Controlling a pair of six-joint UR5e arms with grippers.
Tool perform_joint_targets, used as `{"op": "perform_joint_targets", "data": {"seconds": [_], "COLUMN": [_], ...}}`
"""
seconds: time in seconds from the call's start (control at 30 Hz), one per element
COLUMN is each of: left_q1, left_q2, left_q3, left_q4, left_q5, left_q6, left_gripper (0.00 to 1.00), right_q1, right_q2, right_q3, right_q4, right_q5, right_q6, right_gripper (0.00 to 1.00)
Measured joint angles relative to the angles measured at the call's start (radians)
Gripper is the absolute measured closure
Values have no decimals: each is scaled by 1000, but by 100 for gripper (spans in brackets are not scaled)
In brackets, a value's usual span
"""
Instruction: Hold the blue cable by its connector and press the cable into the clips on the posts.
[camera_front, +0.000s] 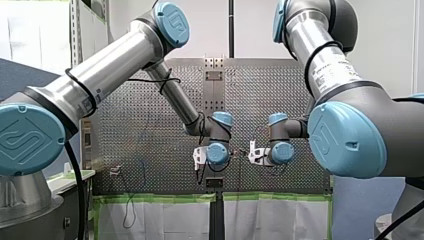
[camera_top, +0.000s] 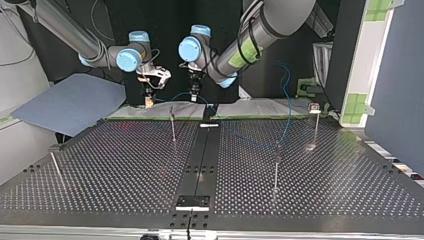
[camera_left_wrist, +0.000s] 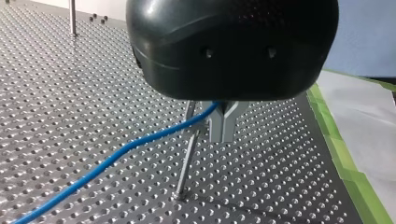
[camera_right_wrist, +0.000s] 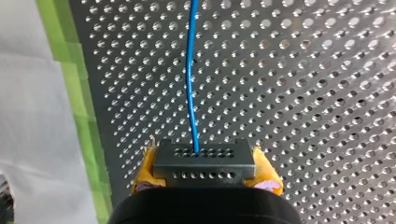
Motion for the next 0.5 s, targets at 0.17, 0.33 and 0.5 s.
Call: {"op": "perform_joint_targets", "data": {"seconds": [0.17,0.33,0.5], "left_q1": [-15,-25,-32], "left_q2": [-23,-38,-76], "left_q3": [37,77,120], "left_q4": [24,59,70], "left_q5": [-33,-72,-110], "left_q6": [-2,-2,4], "left_gripper": [100,100,100], "right_q1": [-10,-16,-32], "right_q2": [0,1,1], "right_q3": [0,0,0], "right_q4": [-21,-25,-27], "right_q5": [-40,-80,-123], "right_q6": [12,19,39], "right_gripper": [100,100,100]}}
